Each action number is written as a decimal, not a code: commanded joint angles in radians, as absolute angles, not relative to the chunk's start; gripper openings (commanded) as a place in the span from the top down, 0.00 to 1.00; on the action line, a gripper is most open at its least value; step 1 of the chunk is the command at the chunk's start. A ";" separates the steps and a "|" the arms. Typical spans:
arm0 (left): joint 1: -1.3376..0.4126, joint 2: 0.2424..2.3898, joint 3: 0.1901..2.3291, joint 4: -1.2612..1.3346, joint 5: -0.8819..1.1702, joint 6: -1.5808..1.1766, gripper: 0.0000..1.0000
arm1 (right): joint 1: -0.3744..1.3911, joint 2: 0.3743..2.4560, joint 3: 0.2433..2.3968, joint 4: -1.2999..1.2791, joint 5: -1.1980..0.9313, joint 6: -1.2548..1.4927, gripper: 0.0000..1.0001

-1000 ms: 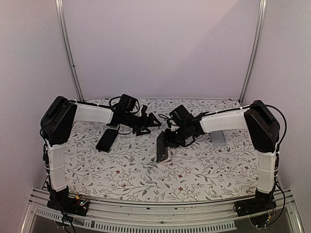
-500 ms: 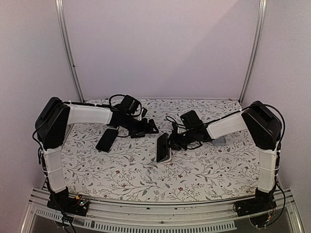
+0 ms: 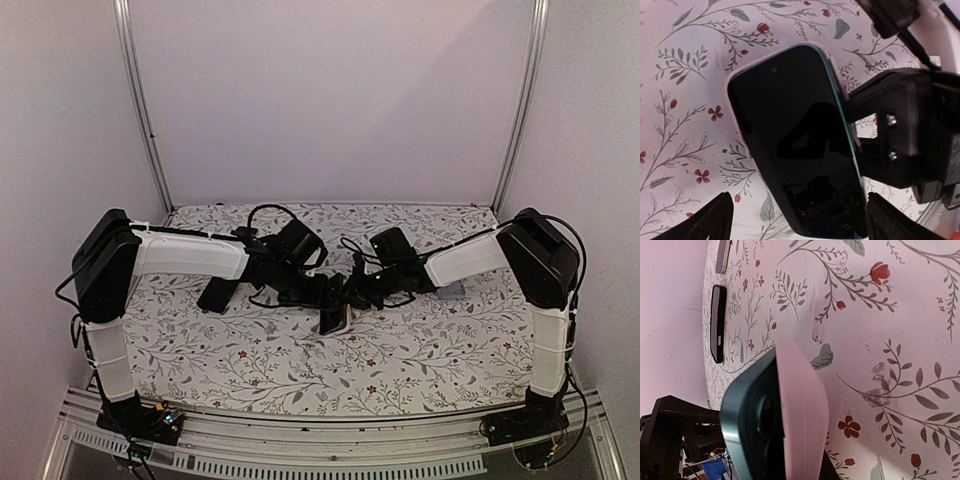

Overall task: Take the phone out of the phone case
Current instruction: Remove the phone case from the phone.

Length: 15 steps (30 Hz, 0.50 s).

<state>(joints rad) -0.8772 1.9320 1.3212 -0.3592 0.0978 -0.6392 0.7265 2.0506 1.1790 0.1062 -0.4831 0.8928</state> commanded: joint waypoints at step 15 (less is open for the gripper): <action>-0.937 2.006 1.400 -0.452 0.016 -0.621 0.07 | 0.732 2.014 1.203 0.115 -0.469 0.918 1.00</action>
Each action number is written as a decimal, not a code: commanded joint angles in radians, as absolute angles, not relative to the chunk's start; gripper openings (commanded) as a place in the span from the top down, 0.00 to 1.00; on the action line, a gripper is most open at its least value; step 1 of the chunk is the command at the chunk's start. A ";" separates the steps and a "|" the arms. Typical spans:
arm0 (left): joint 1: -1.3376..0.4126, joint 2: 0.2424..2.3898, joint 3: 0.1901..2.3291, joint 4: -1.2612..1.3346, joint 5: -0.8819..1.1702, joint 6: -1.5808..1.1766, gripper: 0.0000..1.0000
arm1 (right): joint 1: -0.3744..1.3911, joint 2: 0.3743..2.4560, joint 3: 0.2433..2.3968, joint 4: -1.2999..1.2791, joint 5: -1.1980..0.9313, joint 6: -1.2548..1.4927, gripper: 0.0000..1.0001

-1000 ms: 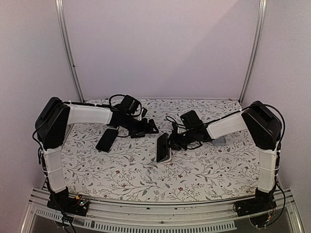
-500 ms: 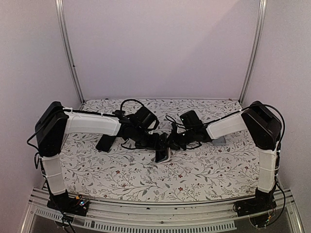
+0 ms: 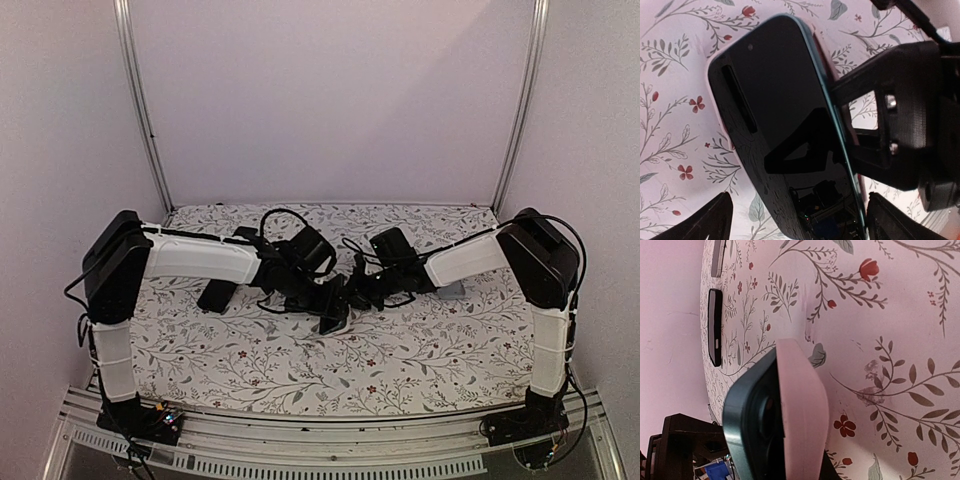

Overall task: Take the phone out of the phone case
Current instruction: Remove the phone case from the phone.

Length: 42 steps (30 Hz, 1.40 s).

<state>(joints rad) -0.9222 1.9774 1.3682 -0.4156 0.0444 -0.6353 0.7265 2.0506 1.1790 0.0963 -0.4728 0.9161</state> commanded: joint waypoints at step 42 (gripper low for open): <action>-0.933 1.956 1.440 -0.576 -0.221 -0.562 1.00 | 0.734 1.957 1.192 0.025 -0.364 0.865 1.00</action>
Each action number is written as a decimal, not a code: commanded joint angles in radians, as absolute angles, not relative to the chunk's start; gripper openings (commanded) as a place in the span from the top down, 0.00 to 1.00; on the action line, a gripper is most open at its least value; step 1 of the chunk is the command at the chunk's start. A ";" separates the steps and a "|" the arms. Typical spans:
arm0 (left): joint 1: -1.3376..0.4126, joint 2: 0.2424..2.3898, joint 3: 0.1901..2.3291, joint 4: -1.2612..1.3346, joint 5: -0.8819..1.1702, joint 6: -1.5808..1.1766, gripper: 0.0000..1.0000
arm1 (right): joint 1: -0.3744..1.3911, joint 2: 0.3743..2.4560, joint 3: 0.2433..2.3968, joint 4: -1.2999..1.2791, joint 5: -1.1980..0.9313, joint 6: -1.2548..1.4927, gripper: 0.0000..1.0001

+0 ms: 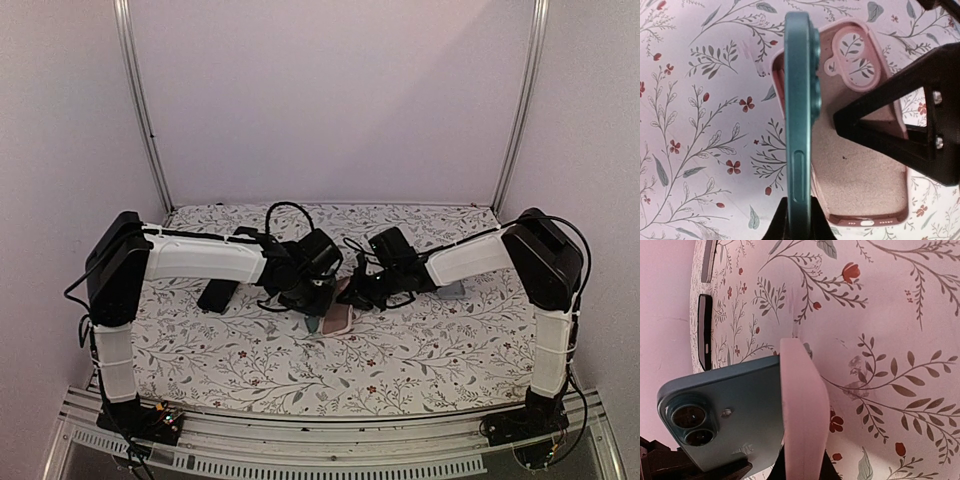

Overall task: Take the phone out of the phone case
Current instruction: Remove the phone case from the phone, then place the phone case at the center of the board.

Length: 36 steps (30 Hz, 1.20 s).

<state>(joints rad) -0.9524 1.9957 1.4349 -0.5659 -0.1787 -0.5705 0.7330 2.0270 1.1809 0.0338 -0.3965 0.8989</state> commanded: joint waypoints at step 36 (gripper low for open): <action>-0.730 1.886 1.524 -0.593 -0.236 -0.448 1.00 | 0.274 1.962 1.253 -0.296 -0.535 0.439 0.91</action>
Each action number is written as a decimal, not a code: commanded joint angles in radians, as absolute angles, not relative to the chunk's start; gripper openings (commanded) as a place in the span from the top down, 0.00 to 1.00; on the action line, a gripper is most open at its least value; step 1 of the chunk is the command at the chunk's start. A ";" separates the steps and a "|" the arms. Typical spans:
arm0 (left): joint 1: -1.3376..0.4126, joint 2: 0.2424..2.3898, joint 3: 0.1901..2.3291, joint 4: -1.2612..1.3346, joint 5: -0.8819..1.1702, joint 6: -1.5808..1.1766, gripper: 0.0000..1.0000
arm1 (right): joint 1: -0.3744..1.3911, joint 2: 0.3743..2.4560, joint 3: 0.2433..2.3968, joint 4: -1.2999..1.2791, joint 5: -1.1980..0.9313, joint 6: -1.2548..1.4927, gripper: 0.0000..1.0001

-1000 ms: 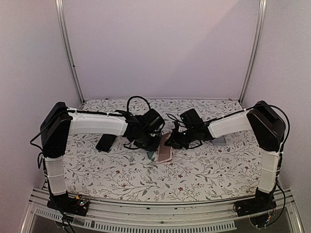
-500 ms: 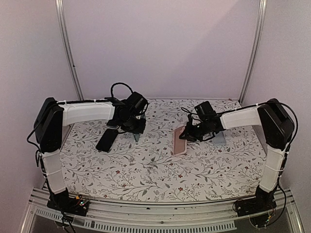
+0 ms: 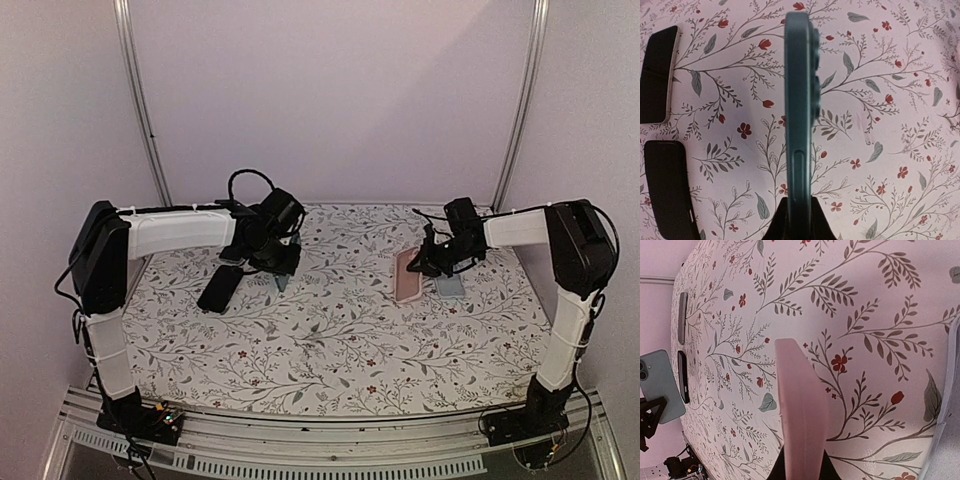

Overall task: Take the phone out of the phone case
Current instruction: Place the phone case at the center of the board.

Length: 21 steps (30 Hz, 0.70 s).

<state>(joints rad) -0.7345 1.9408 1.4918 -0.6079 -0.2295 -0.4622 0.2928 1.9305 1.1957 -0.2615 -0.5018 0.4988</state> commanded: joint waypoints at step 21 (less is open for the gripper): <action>-0.710 1.918 1.581 -0.609 -0.254 -0.424 1.00 | 0.259 1.941 1.342 -0.421 -0.274 0.391 0.25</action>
